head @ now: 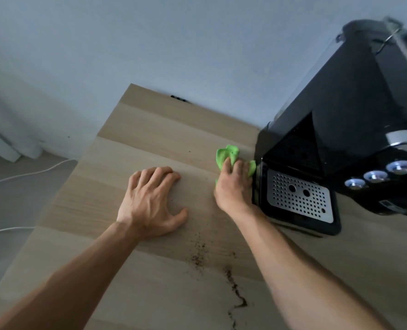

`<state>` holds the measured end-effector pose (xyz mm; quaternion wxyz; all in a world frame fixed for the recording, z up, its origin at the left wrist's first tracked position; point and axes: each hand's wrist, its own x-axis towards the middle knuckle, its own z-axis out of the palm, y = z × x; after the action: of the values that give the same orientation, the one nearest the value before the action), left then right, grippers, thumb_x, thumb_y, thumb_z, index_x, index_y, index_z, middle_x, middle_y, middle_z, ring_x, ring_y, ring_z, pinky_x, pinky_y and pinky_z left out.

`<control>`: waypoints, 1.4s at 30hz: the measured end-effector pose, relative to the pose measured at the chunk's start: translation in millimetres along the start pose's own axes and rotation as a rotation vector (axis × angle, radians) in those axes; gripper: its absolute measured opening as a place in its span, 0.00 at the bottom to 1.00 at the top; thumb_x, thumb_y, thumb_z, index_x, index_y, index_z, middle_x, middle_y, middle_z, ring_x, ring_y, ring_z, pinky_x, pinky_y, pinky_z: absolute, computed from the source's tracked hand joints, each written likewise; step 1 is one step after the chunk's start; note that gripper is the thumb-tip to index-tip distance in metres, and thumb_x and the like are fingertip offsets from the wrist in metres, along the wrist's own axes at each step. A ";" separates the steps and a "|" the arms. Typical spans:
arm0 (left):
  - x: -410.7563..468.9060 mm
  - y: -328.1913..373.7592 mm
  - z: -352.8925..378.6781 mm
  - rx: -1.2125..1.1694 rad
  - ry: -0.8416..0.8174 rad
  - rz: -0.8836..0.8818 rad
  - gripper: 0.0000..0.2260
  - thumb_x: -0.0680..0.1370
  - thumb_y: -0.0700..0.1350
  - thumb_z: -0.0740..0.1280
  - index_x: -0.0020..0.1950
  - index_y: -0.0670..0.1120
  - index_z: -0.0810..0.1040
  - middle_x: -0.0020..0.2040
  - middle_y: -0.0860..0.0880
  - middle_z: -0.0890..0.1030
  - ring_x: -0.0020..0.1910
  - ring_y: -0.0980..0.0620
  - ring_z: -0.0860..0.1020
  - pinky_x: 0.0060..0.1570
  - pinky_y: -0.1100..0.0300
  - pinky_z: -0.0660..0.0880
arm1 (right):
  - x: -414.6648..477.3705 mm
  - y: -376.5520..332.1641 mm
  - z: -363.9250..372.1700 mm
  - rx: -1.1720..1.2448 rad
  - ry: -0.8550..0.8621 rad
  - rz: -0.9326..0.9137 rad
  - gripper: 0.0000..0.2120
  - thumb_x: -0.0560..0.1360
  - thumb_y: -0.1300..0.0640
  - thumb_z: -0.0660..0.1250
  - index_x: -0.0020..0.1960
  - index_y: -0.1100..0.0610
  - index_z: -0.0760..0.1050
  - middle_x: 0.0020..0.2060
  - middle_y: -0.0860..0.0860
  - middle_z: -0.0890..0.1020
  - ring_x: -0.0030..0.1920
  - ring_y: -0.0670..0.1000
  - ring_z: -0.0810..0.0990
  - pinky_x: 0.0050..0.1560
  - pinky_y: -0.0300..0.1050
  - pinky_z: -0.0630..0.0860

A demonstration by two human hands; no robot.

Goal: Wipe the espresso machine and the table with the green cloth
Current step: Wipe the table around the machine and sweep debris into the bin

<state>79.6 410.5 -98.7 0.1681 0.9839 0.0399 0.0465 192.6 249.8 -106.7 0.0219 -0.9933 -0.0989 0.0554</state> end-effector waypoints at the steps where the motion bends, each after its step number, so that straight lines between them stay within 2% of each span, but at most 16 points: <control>1: -0.3 0.1 -1.0 -0.004 -0.002 -0.001 0.33 0.63 0.67 0.65 0.63 0.51 0.73 0.62 0.52 0.72 0.63 0.48 0.67 0.64 0.51 0.60 | -20.5 -3.2 0.3 -0.008 -0.006 -0.004 0.27 0.78 0.61 0.56 0.74 0.62 0.51 0.70 0.65 0.56 0.72 0.65 0.52 0.70 0.60 0.56; 4: -2.6 0.6 -2.9 -0.030 -0.010 -0.003 0.33 0.62 0.66 0.65 0.63 0.50 0.74 0.62 0.52 0.73 0.62 0.47 0.68 0.64 0.51 0.61 | -62.3 -3.1 -14.6 0.029 -0.088 -0.077 0.25 0.76 0.63 0.57 0.73 0.62 0.57 0.69 0.63 0.62 0.69 0.62 0.59 0.69 0.51 0.60; 6: -2.8 0.0 -5.5 -0.065 -0.015 -0.005 0.34 0.62 0.65 0.64 0.63 0.49 0.75 0.62 0.51 0.74 0.62 0.47 0.69 0.64 0.53 0.61 | -64.5 0.7 -38.2 0.156 -0.118 -0.099 0.21 0.76 0.63 0.58 0.69 0.61 0.65 0.66 0.59 0.68 0.64 0.59 0.68 0.62 0.45 0.65; 8: -2.6 -3.2 -7.7 -0.091 -0.031 0.005 0.34 0.62 0.65 0.63 0.63 0.49 0.75 0.62 0.51 0.74 0.62 0.47 0.71 0.64 0.55 0.59 | -44.6 2.6 -59.5 0.254 -0.057 -0.113 0.20 0.77 0.64 0.58 0.68 0.61 0.67 0.66 0.58 0.70 0.63 0.59 0.70 0.61 0.44 0.66; 10: -5.8 -11.7 -9.4 -0.105 -0.034 0.015 0.34 0.63 0.64 0.63 0.64 0.48 0.75 0.63 0.49 0.74 0.61 0.47 0.71 0.63 0.57 0.60 | -3.4 2.4 -72.3 0.301 0.025 -0.129 0.22 0.77 0.65 0.58 0.71 0.62 0.65 0.69 0.58 0.67 0.66 0.59 0.68 0.65 0.45 0.63; 12: -13.1 -21.6 -10.9 -0.102 -0.006 0.021 0.33 0.63 0.63 0.65 0.64 0.47 0.75 0.62 0.49 0.74 0.61 0.47 0.71 0.63 0.58 0.61 | 46.4 3.4 -71.6 0.290 0.034 -0.155 0.25 0.78 0.64 0.58 0.74 0.60 0.60 0.72 0.58 0.63 0.69 0.59 0.64 0.69 0.46 0.59; 15: -20.6 -29.1 -10.0 -0.095 0.055 0.022 0.31 0.63 0.61 0.66 0.62 0.47 0.76 0.61 0.49 0.75 0.60 0.48 0.71 0.63 0.57 0.61 | 102.5 7.4 -49.3 0.208 -0.088 -0.180 0.32 0.78 0.60 0.60 0.77 0.51 0.48 0.75 0.55 0.55 0.73 0.60 0.57 0.71 0.51 0.55; 17: -18.9 -28.6 -9.8 -0.098 0.060 0.023 0.30 0.63 0.60 0.67 0.61 0.47 0.76 0.60 0.49 0.75 0.59 0.48 0.72 0.63 0.57 0.62 | 118.7 9.6 -34.4 0.137 -0.107 -0.164 0.34 0.78 0.57 0.59 0.77 0.49 0.42 0.76 0.54 0.52 0.74 0.60 0.52 0.72 0.56 0.54; 19: -16.4 -28.6 -10.1 -0.096 0.061 0.027 0.30 0.63 0.60 0.67 0.60 0.47 0.76 0.59 0.49 0.75 0.59 0.48 0.72 0.62 0.56 0.62 | 119.8 9.8 -26.1 0.136 -0.069 -0.213 0.33 0.78 0.59 0.59 0.77 0.52 0.45 0.76 0.54 0.52 0.74 0.59 0.51 0.72 0.57 0.54; 23: -18.6 -26.8 -12.6 -0.103 0.029 -0.002 0.30 0.62 0.61 0.67 0.60 0.47 0.76 0.60 0.49 0.75 0.60 0.47 0.72 0.62 0.56 0.63 | 63.3 11.1 -8.7 0.212 -0.013 -0.492 0.28 0.76 0.68 0.57 0.75 0.58 0.57 0.74 0.56 0.60 0.74 0.61 0.56 0.72 0.60 0.56; 26: -20.7 -24.8 -14.2 -0.099 0.014 -0.006 0.30 0.63 0.61 0.66 0.61 0.47 0.76 0.60 0.49 0.75 0.60 0.47 0.73 0.63 0.56 0.63 | 20.7 11.0 -2.0 0.321 0.054 -0.524 0.25 0.76 0.71 0.56 0.72 0.59 0.63 0.71 0.57 0.66 0.72 0.60 0.61 0.72 0.57 0.57; 29: -21.0 -24.1 -14.9 -0.093 0.020 -0.003 0.31 0.62 0.61 0.66 0.61 0.47 0.76 0.60 0.49 0.75 0.60 0.47 0.73 0.63 0.56 0.63 | 46.7 7.0 -11.2 0.354 0.096 -0.385 0.26 0.75 0.69 0.60 0.72 0.62 0.62 0.70 0.58 0.67 0.70 0.59 0.65 0.70 0.53 0.63; 32: -18.2 -24.9 -12.4 -0.085 0.041 0.006 0.31 0.62 0.62 0.66 0.60 0.47 0.76 0.60 0.49 0.75 0.59 0.47 0.72 0.62 0.56 0.63 | 105.3 -5.1 -13.8 0.236 0.065 -0.312 0.28 0.75 0.64 0.63 0.73 0.60 0.60 0.71 0.57 0.64 0.70 0.60 0.62 0.69 0.55 0.62; 37: -16.2 -26.7 -10.6 -0.073 0.029 -0.003 0.31 0.62 0.61 0.65 0.61 0.47 0.75 0.60 0.49 0.75 0.60 0.47 0.72 0.62 0.55 0.63 | 131.9 -31.0 -5.2 0.227 -0.037 -0.531 0.31 0.74 0.69 0.57 0.74 0.52 0.59 0.75 0.52 0.59 0.75 0.55 0.54 0.73 0.57 0.52; 41: -18.4 -23.3 -13.5 -0.067 0.001 -0.022 0.32 0.62 0.61 0.65 0.61 0.47 0.76 0.61 0.48 0.75 0.61 0.47 0.72 0.62 0.56 0.62 | 56.9 -12.6 -5.3 0.249 -0.086 -0.699 0.33 0.72 0.74 0.57 0.72 0.49 0.63 0.73 0.51 0.62 0.74 0.54 0.56 0.73 0.60 0.48; 42: -18.8 -22.4 -14.5 -0.065 -0.003 -0.022 0.31 0.62 0.61 0.65 0.61 0.47 0.76 0.61 0.48 0.75 0.60 0.47 0.72 0.62 0.56 0.63 | 31.8 -5.9 -5.0 0.280 -0.087 -0.730 0.32 0.72 0.74 0.57 0.71 0.50 0.65 0.72 0.52 0.64 0.73 0.55 0.58 0.72 0.61 0.49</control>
<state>58.0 434.5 -94.0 0.2003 0.9775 0.0491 0.0445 223.0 261.7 -104.8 0.1713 -0.8769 -0.4380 0.0992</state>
